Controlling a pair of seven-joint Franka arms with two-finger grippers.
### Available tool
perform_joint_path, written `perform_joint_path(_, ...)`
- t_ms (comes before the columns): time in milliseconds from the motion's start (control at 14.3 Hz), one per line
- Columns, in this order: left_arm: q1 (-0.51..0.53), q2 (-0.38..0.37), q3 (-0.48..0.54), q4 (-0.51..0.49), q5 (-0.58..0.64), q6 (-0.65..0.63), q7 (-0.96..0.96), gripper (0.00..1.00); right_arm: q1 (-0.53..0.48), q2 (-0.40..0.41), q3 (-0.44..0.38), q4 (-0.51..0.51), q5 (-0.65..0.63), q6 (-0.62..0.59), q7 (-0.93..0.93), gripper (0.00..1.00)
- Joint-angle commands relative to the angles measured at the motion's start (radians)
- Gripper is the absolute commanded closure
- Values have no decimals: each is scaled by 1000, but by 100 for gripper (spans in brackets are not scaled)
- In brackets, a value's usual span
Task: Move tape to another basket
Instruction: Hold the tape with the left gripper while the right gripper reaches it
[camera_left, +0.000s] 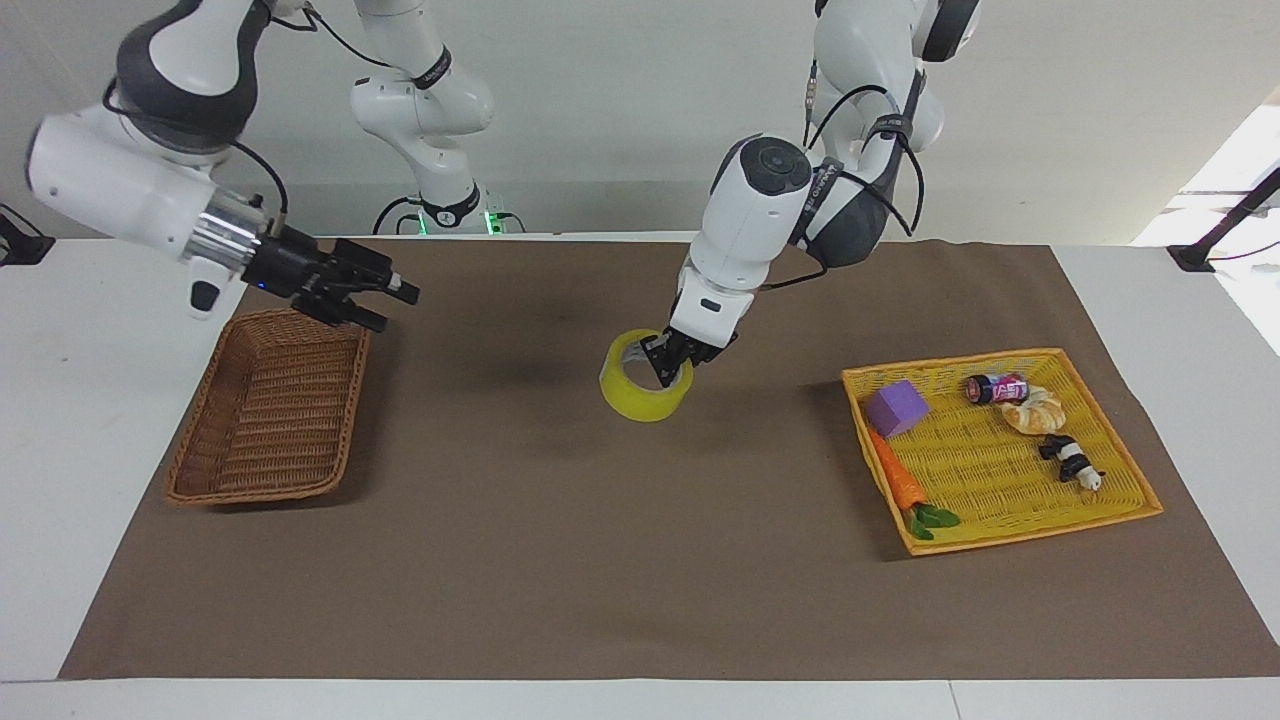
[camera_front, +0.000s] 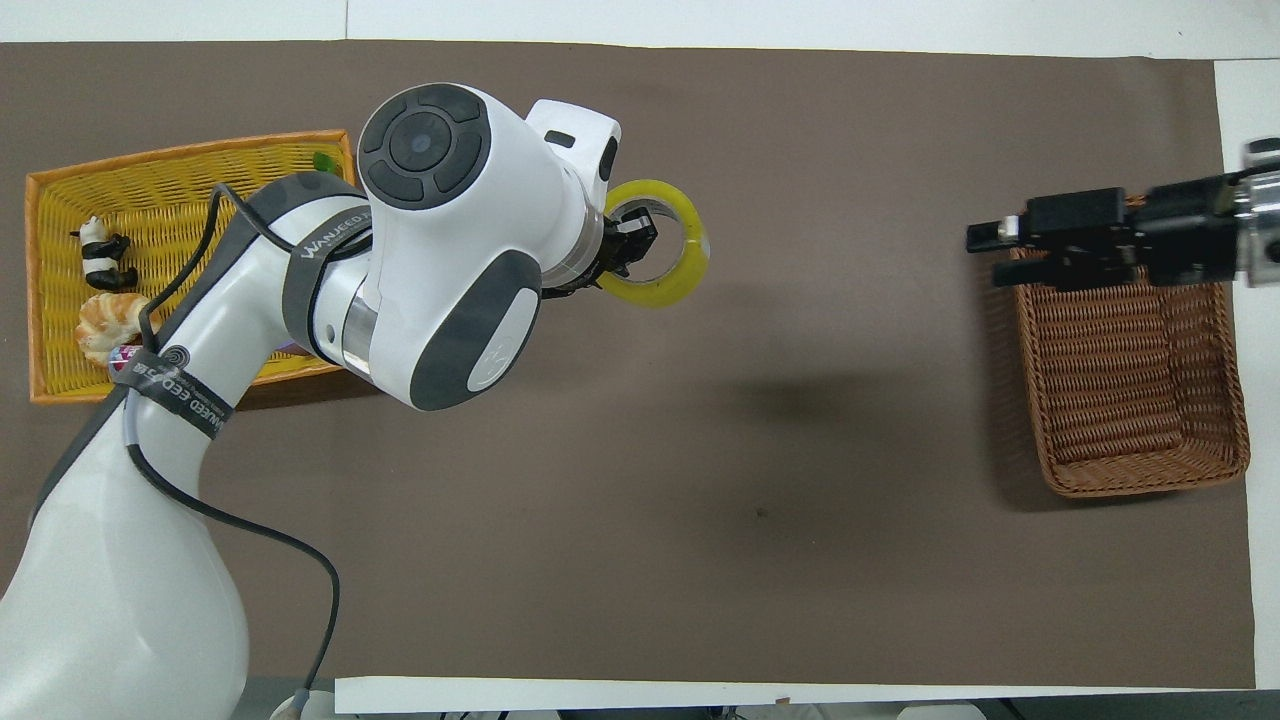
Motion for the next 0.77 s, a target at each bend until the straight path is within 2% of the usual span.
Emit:
perform_joint_path(0,-6,-36,6,-38,-19,13,19,100,109,81,1,-23,225,143,-45,1)
perform_joint_path(140,0,-36,7,-40,-17,10,20,100,201,130,1,-18,361,250,-48,1)
perform_joint_path(280,0,-34,7,-37,-17,15,25,100,264,149,1,-18,442,310,-48,1)
perform_joint_path(699,-5,-37,6,-44,-19,19,25,100,344,147,3,-30,470,361,-40,1)
